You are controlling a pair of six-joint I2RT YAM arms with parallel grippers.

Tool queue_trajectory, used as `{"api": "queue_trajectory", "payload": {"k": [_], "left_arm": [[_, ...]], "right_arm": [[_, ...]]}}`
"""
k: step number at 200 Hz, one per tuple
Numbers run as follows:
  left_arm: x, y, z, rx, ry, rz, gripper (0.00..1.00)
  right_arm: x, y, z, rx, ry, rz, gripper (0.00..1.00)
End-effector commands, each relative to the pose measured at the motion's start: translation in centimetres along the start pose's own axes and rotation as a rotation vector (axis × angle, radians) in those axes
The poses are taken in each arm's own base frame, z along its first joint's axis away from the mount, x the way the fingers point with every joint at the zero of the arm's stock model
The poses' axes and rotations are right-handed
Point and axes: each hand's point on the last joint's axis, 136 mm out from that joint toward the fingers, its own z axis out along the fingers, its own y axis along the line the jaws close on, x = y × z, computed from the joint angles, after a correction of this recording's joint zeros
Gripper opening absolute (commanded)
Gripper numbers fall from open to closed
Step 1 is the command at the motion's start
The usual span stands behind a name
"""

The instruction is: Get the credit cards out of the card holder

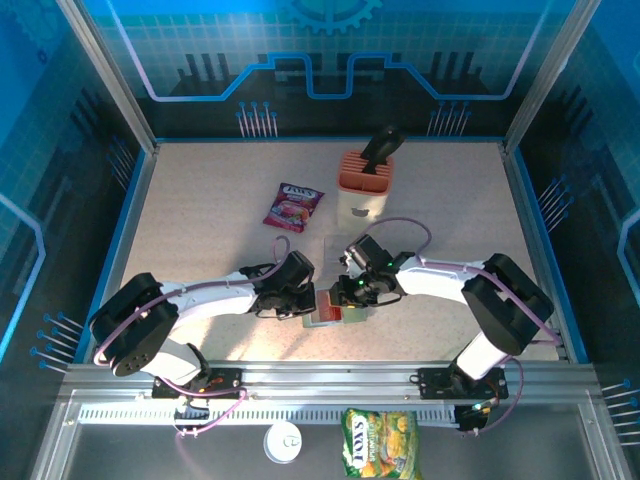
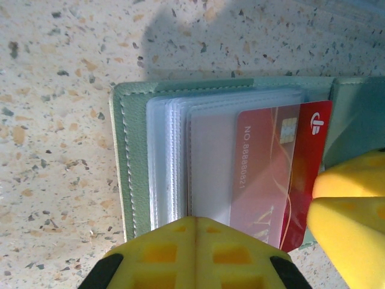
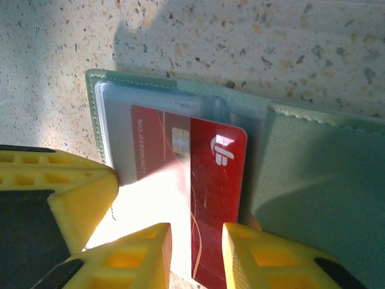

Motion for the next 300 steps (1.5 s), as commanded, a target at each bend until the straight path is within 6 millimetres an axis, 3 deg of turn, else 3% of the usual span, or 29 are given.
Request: {"api": "queue_trajectory", "payload": {"k": [1,76,116,234,300], "left_arm": [[0.0,1.2,0.1,-0.06,0.009,0.021,0.0],[-0.6,-1.2,-1.8,0.019,-0.012,0.049,0.0],[-0.1,-2.6,-1.0,0.081,0.032,0.058,0.0],[1.0,-0.1,0.7,0.001,0.073,0.045,0.0],[1.0,0.2,0.8,-0.012,0.079,0.044,0.0]], "right_arm": [[0.3,0.4,-0.7,0.016,0.002,-0.025,0.29],[-0.2,1.0,-1.5,-0.018,-0.032,-0.044,0.29],[-0.2,0.7,-1.3,-0.048,-0.038,-0.054,0.29],[0.0,-1.4,0.3,-0.038,0.002,-0.007,0.28],[0.4,-1.1,1.1,-0.082,0.033,0.01,0.27]]}}
